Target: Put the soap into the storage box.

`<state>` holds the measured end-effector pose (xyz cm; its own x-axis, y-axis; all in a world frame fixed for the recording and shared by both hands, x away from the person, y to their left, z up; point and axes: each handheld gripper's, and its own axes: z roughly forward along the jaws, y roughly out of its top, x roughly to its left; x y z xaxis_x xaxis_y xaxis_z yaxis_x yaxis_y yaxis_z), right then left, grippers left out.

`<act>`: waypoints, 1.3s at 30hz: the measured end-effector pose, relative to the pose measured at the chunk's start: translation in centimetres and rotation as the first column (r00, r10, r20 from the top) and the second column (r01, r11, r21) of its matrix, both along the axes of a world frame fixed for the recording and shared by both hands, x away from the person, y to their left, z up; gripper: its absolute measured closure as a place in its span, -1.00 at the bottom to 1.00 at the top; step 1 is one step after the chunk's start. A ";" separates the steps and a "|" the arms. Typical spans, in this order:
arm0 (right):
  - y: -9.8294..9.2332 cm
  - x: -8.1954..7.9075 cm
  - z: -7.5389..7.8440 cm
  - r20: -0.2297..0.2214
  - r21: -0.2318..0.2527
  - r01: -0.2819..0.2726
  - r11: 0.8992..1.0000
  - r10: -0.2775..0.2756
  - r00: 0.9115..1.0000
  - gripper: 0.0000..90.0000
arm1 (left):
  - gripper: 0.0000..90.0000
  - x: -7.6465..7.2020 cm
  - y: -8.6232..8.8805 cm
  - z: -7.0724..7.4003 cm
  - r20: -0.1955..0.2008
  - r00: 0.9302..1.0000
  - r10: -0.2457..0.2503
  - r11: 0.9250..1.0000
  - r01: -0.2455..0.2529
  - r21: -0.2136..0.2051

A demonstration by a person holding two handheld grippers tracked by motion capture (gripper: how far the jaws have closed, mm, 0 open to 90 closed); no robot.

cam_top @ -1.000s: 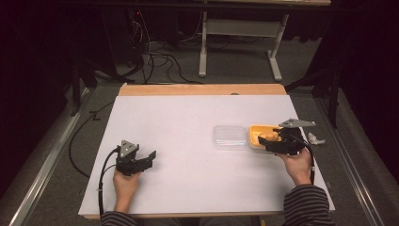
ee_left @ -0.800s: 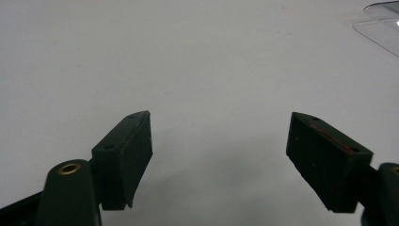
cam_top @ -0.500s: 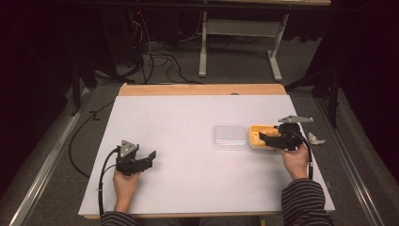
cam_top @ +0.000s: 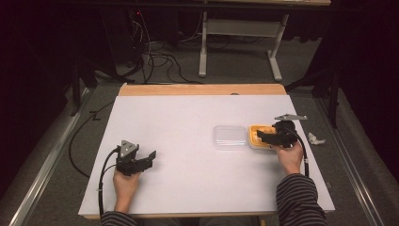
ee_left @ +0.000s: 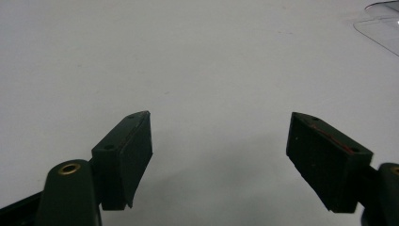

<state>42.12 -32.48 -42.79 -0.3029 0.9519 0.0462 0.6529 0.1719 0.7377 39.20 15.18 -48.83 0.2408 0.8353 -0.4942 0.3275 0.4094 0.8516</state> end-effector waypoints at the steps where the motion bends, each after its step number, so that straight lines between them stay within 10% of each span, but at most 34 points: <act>1: 0.0 0.1 -0.1 0.000 0.000 -0.001 1.000 0.001 1.000 -0.38 | -0.48 0.0 0.0 0.0 -0.001 1.000 -0.001 1.000 0.001 0.003; 39: 0.4 1.6 -2.2 -0.071 -0.030 0.021 0.999 -0.023 0.997 -0.39 | -0.48 0.0 0.0 0.0 -0.002 1.000 -0.002 1.000 0.002 0.004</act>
